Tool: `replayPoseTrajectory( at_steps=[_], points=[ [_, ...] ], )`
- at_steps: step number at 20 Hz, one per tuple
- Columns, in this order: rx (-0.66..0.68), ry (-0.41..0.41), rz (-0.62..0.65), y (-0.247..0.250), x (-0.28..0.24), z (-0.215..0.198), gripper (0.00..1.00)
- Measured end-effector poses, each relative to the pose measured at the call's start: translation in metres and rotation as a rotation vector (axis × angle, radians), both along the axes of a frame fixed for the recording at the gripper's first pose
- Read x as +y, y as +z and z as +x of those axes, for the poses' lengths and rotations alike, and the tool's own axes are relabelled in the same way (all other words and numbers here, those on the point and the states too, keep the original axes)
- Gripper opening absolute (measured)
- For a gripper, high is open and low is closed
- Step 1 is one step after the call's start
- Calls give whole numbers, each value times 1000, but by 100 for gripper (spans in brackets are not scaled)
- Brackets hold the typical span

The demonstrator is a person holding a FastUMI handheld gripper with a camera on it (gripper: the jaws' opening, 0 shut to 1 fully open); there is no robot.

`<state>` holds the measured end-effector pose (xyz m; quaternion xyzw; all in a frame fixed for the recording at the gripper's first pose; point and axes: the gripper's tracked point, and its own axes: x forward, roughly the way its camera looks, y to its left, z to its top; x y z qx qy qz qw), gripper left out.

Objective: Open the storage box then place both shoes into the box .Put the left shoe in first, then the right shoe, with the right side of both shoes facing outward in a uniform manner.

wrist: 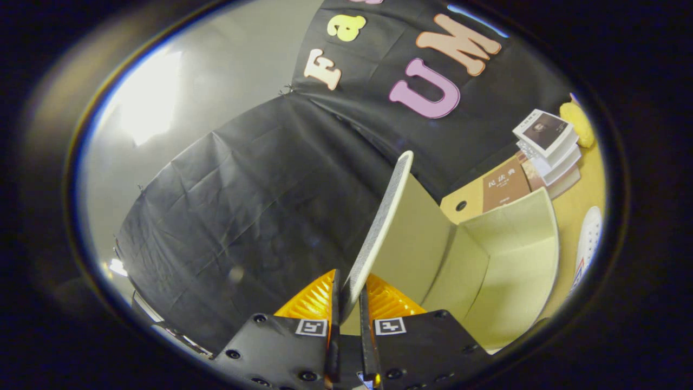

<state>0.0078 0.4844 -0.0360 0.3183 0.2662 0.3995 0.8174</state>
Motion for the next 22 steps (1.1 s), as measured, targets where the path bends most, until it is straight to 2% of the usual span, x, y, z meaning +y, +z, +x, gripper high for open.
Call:
replayPoseTrajectory(
  at_steps=[8,11,14,17,22],
  points=[
    [20,37,-7,-13,66,-3,18],
    [0,71,-36,-23,92,-11,24],
    [-9,75,-60,-35,109,-13,24],
    [50,150,-68,-52,135,-30,49],
    [63,210,-134,-71,141,-50,91]
  ],
)
